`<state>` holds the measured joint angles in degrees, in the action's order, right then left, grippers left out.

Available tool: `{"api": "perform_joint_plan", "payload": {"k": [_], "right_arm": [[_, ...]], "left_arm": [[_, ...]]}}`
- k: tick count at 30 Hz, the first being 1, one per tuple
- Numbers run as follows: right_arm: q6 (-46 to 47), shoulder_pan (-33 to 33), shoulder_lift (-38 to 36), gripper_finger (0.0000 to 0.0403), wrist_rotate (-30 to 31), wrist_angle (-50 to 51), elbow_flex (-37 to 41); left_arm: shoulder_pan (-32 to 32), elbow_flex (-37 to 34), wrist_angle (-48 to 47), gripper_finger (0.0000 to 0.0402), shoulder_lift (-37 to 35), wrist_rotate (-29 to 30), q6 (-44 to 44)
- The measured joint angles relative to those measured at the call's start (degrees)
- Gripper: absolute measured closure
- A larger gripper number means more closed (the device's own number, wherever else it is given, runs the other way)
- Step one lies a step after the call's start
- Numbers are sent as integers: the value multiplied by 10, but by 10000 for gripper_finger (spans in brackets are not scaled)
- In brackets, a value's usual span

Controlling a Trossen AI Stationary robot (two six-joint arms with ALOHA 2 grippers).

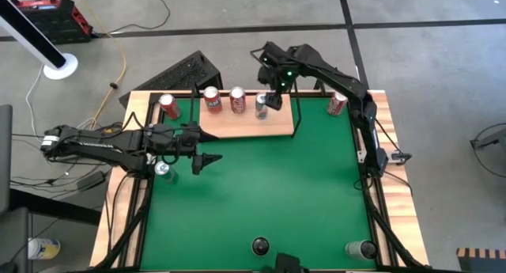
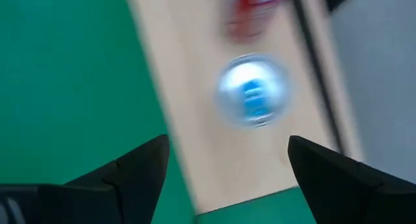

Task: Place canned beverage on shelf
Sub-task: Put the right blue soda can on the shelf

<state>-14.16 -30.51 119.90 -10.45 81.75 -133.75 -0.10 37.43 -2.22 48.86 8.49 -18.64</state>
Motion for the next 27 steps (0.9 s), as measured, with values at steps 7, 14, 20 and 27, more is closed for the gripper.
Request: {"api": "perform_joint_plan", "payload": {"k": [7,14,20,27], "right_arm": [[-24,10,-5,86,-104,3,0],[-28,23,-12,99,-104,8,1],[-25,8,-105,100,-114,-33,73],[100,-2,-319,100,-96,-444,495]], "left_arm": [[15,0,-15,45,-15,-27,-6],[18,0,-54,45,-49,-18,-20],[19,0,-50,45,-67,11,0],[38,0,-49,45,-71,9,35]]}}
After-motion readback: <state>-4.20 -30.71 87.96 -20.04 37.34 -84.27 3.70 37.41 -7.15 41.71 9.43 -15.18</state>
